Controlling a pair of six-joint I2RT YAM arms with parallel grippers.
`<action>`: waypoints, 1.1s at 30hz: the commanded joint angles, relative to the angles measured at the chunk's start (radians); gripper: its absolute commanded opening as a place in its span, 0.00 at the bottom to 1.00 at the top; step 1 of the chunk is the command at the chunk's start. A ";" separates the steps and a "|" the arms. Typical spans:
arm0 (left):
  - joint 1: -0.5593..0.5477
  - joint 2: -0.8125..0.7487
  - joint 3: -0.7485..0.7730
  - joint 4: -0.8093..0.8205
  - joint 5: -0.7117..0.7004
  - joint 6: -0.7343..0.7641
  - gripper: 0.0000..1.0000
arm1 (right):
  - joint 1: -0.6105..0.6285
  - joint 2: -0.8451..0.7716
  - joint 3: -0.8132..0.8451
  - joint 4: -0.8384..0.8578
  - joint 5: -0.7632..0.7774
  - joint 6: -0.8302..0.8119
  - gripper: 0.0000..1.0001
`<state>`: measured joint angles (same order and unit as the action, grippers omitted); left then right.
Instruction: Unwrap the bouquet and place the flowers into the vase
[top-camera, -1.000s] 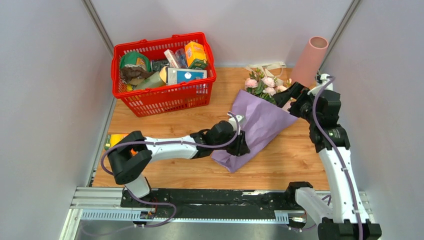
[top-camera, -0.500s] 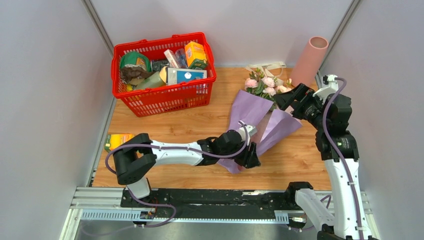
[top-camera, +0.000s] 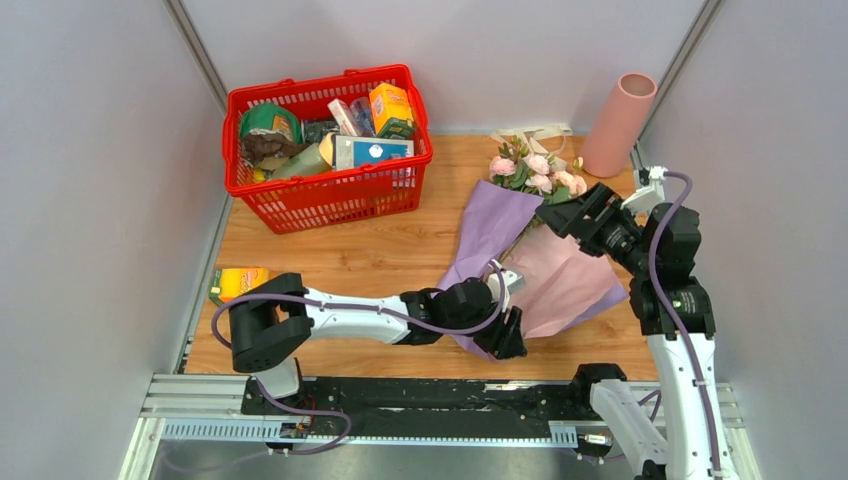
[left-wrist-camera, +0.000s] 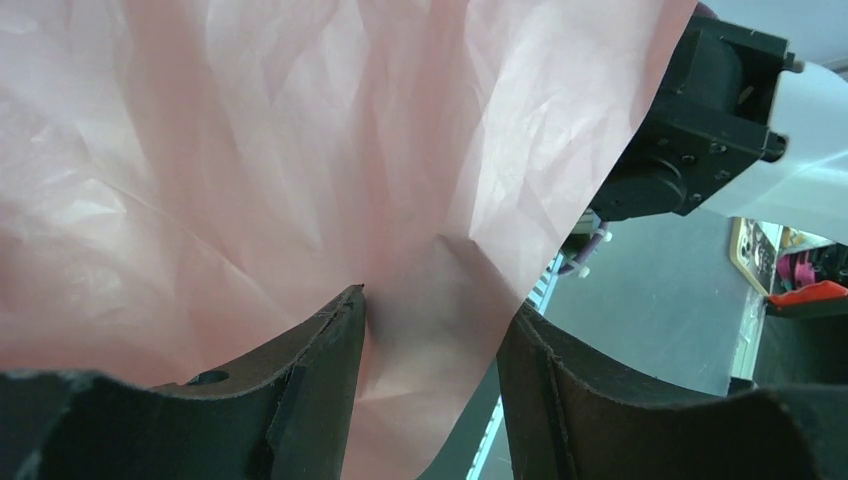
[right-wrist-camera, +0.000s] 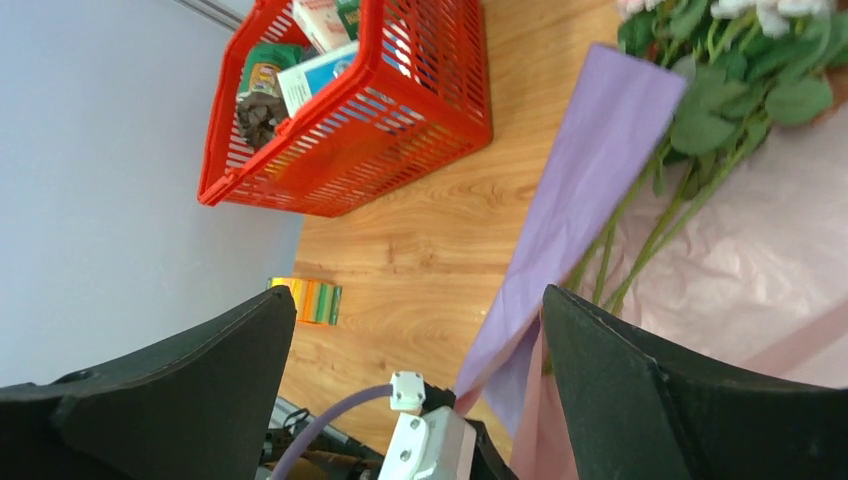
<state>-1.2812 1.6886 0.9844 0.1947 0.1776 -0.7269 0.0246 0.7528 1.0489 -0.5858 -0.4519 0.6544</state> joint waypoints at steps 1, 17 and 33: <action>-0.012 -0.043 -0.029 -0.008 -0.051 0.003 0.59 | 0.000 -0.062 -0.096 -0.006 -0.008 0.128 0.96; 0.082 -0.308 -0.052 -0.371 -0.435 -0.006 0.61 | -0.002 -0.130 -0.369 -0.146 0.261 0.205 0.95; 0.091 -0.313 -0.010 -0.551 -0.580 0.092 0.60 | -0.002 -0.227 -0.096 -0.231 0.469 0.085 0.97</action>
<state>-1.1904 1.4105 0.9585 -0.3710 -0.4160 -0.7136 0.0246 0.5434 0.9363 -0.8581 0.0765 0.8043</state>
